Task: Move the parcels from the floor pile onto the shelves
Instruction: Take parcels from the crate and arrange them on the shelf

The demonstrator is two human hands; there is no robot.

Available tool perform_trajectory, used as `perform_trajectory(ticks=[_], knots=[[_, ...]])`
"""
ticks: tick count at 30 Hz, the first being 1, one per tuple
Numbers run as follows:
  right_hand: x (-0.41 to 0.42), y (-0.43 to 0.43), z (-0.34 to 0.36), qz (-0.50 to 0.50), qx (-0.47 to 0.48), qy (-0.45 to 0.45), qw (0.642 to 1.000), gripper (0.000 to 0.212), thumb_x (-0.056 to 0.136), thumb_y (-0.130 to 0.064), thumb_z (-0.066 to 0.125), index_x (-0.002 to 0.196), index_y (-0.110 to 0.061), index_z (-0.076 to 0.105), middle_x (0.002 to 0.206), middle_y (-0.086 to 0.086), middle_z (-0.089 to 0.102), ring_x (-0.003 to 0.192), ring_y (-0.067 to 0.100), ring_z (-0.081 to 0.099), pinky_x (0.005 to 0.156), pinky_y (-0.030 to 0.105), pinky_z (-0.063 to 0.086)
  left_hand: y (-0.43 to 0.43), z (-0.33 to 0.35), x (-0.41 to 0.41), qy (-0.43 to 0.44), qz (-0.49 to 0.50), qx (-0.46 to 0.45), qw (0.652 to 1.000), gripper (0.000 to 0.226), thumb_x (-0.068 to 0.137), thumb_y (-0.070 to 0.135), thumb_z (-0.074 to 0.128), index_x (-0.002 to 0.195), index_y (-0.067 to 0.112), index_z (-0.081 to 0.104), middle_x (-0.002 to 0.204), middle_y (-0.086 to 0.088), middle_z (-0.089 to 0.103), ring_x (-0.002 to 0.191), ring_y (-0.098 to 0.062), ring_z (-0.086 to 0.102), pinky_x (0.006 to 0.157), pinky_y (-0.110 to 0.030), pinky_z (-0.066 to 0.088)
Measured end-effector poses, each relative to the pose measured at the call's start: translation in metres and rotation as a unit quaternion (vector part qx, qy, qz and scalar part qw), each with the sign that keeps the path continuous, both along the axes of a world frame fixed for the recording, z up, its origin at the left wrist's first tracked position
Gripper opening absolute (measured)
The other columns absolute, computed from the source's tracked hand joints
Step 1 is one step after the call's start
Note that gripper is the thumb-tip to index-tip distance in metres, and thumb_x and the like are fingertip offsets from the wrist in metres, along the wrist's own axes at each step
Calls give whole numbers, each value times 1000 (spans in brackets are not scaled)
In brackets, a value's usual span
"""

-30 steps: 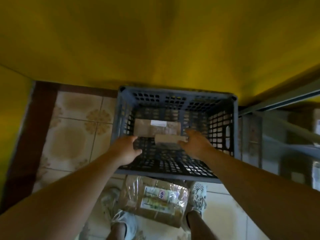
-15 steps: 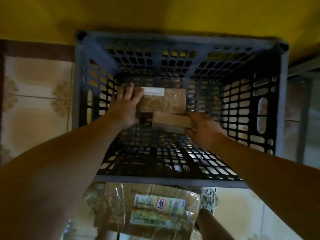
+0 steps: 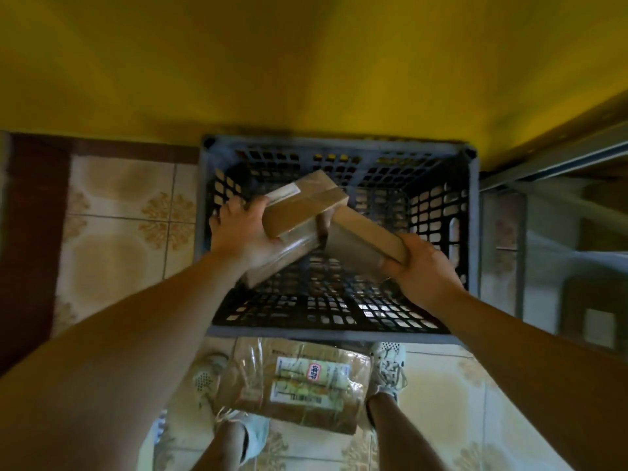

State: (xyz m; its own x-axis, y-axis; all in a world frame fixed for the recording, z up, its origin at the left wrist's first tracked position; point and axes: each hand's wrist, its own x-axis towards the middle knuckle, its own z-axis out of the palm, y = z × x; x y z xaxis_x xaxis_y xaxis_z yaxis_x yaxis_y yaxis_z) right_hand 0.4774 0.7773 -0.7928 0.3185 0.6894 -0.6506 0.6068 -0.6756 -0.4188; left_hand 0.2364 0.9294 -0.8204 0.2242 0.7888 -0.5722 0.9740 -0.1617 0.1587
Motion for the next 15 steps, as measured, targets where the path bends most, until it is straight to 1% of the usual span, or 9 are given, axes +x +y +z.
perform_trajectory(ticks=[2,4,6,8,9,10,12,14,15], knots=[[3,1,39,-13,24,-6,1000,28,94,-40,60,117,-29,50,94,3,56,74,17,57,57,26,40,-5,43,-2,-17,53,-22,998,88,64,62,69,138,40,27,135,-12,36,124,-36,39,105,-54,36],[2,2,82,-28,54,-9,998,25,94,-35,60,115,-28,49,95,6,57,74,20,57,55,26,39,-12,89,-4,-54,131,-37,989,84,56,65,64,131,45,31,124,-6,46,113,-31,51,96,-50,45],[-1,3,129,-39,88,2,995,30,93,-28,61,121,-26,50,106,9,57,88,26,58,66,31,43,-21,144,-7,-87,198,-39,976,77,57,62,64,127,44,38,116,-1,48,103,-26,54,91,-42,49],[-9,2,181,-41,112,13,993,39,93,-21,63,129,-23,50,120,12,52,104,30,55,80,32,43,-32,202,-10,-115,251,-33,961,70,60,60,68,122,40,43,115,-1,44,101,-25,52,89,-39,49],[-14,-1,207,-38,122,21,992,43,92,-19,65,132,-20,50,127,11,49,112,29,52,86,30,41,-40,227,-15,-127,273,-30,953,69,60,61,69,120,39,44,115,0,44,100,-24,51,89,-40,50],[-21,-4,234,-33,133,29,990,46,91,-19,67,134,-17,50,132,9,45,117,26,49,91,28,38,-47,251,-21,-140,293,-20,946,73,57,67,69,120,40,46,115,1,47,101,-24,52,89,-41,51],[-35,-13,286,-27,151,45,987,52,88,-27,72,134,-16,51,133,1,40,120,15,44,96,23,33,-59,294,-36,-167,323,4,932,79,50,73,68,120,42,48,113,5,54,102,-23,57,87,-44,53],[-52,-24,331,-33,174,55,983,51,88,-37,70,132,-18,53,130,-5,37,116,6,39,96,17,29,-75,345,-47,-206,339,19,918,77,56,64,72,124,36,48,116,7,54,109,-21,55,91,-45,51],[-60,-29,351,-45,188,54,980,45,91,-39,66,130,-18,55,131,-4,39,118,7,40,96,17,28,-84,371,-53,-226,347,28,910,76,61,58,74,127,33,47,119,6,51,112,-20,52,92,-42,49]])
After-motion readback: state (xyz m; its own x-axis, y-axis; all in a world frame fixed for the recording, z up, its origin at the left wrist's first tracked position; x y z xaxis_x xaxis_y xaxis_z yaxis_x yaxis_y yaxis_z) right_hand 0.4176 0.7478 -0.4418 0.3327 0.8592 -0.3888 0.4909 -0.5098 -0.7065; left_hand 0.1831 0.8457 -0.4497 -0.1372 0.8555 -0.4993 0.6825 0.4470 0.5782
